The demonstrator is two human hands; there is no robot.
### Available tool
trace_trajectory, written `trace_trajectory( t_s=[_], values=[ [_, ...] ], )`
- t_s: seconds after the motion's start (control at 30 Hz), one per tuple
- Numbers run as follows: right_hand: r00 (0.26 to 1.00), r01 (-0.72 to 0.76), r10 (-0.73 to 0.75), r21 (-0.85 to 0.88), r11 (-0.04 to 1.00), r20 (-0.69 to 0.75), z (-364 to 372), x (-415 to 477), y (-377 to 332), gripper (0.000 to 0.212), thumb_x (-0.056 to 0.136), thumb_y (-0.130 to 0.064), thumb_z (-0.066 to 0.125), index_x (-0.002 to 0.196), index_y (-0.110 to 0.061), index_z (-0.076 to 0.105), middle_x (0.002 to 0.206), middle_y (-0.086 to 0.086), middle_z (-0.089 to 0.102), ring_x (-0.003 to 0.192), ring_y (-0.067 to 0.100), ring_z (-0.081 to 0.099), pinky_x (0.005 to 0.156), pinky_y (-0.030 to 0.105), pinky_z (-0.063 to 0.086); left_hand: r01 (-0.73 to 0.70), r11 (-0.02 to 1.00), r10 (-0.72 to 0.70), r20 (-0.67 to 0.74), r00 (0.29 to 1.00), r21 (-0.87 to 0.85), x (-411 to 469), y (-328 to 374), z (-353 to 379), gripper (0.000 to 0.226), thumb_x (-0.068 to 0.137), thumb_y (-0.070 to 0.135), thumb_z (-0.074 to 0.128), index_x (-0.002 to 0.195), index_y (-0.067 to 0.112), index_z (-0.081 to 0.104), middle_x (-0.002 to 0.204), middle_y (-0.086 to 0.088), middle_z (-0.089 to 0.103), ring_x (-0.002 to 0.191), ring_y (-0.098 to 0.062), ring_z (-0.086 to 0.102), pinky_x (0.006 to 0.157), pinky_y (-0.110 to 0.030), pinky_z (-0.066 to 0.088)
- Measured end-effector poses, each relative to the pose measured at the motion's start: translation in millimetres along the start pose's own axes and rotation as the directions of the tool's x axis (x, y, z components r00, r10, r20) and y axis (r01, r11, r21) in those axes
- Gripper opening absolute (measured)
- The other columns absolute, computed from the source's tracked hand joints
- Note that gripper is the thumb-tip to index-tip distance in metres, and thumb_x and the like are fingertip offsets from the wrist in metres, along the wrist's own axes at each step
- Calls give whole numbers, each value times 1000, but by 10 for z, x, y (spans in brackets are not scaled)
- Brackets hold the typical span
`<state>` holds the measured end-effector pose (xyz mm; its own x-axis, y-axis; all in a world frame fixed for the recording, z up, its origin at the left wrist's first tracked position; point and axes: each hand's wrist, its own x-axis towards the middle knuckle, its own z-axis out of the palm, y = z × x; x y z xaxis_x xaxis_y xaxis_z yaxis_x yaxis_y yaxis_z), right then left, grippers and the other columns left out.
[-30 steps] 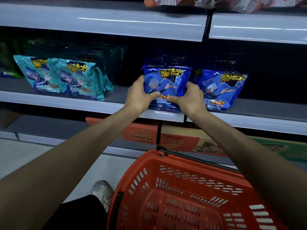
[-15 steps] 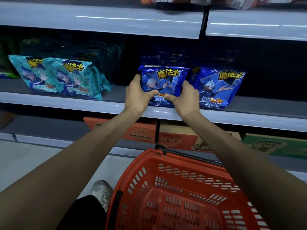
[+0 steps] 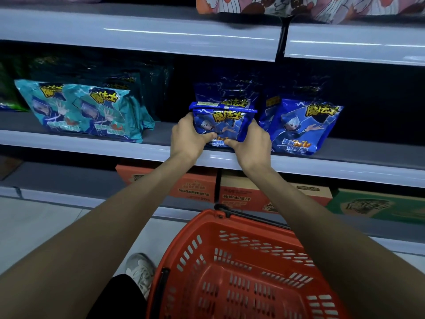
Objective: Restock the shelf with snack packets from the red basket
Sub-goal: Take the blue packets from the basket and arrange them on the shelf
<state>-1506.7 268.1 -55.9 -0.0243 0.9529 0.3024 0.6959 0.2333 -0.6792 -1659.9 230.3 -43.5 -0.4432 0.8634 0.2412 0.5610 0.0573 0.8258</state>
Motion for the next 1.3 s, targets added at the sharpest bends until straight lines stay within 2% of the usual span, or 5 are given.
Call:
trace_trajectory(
  t_s=[0.17,0.43,0.9,1.13,1.3],
  values=[
    [1000,-8,11,82,997,-25,-81,-68,-34,61,83,-57,80,108,-6,57,81,3,62,75,25,58,63,35,41,41,999,-40,52,998,-5,46,16,-64,38,76,19,93,108,15,72,96,3,75,91,-17,71,88,-37,60],
    [999,-38,41,106,994,-30,-137,-14,-97,53,84,-63,75,88,-12,62,73,6,69,71,26,67,69,47,57,56,964,-56,7,998,-261,-33,121,-177,35,84,37,86,107,14,73,95,1,79,88,-11,76,83,-36,63],
    [998,26,-15,210,977,-54,-382,-155,-207,49,87,-62,71,96,-14,62,72,2,67,71,22,68,69,47,57,-56,929,21,-100,995,-366,-259,384,-199,28,91,32,80,109,11,73,97,0,78,91,-14,76,86,-41,62],
    [1000,-30,29,268,963,6,-850,-244,86,52,82,-62,75,98,-13,65,77,2,73,77,21,72,77,49,59,-60,933,65,2,998,-356,-505,579,54,27,88,28,82,110,15,72,100,2,77,94,-16,75,87,-42,62],
    [997,-77,70,267,961,35,-1267,-152,477,39,80,-35,87,107,-14,68,91,0,77,86,20,74,82,49,61,-109,947,145,100,984,-301,-552,803,393,29,90,23,81,114,13,67,106,1,76,98,-14,73,88,-38,62]
  ],
)
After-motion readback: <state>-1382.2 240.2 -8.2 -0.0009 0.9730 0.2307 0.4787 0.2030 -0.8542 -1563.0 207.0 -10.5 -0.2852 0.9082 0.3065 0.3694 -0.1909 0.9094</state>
